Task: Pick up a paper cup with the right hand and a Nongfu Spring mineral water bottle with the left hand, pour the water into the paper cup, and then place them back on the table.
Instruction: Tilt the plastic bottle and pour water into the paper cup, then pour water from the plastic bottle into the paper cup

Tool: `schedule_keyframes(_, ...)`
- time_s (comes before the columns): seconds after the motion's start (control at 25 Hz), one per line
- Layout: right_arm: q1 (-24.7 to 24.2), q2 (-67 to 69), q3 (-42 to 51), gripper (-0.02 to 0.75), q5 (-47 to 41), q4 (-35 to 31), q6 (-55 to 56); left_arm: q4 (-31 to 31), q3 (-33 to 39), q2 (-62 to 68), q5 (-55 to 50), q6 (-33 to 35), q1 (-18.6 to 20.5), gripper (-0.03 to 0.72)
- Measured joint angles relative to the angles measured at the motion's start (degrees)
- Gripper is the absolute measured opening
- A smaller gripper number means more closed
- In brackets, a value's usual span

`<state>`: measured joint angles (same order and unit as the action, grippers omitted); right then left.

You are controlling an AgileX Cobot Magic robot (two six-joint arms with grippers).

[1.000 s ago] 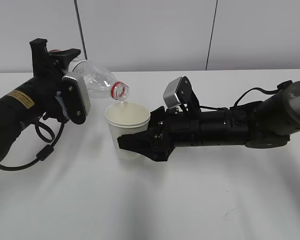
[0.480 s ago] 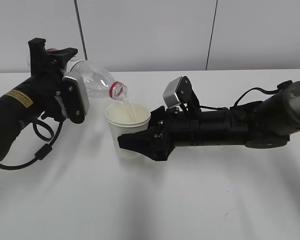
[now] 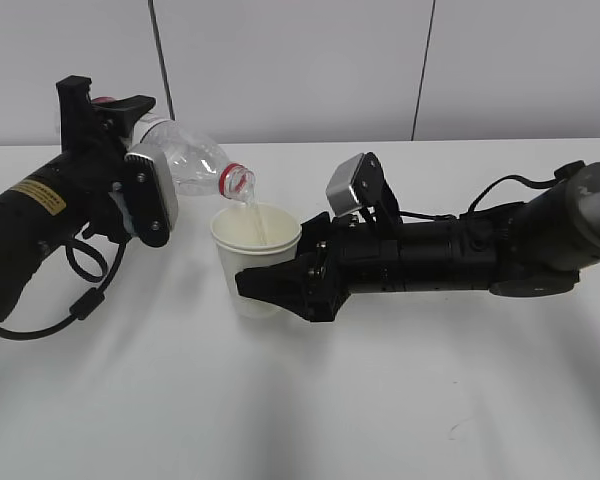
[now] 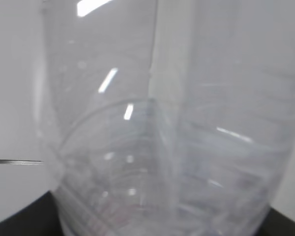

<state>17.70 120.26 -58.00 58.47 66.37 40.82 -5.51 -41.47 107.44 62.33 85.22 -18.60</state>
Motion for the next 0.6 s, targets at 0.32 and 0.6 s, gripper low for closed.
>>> schedule_keyframes(0.32,0.0,0.0,0.0,0.525,0.0,0.0,0.0,0.0,0.0,0.0,0.0,0.6,0.0,0.418)
schedule_keyframes(0.6,0.0,0.0,0.0,0.525,-0.1,0.0,0.0,0.1,0.0,0.0,0.0,0.9,0.0,0.418)
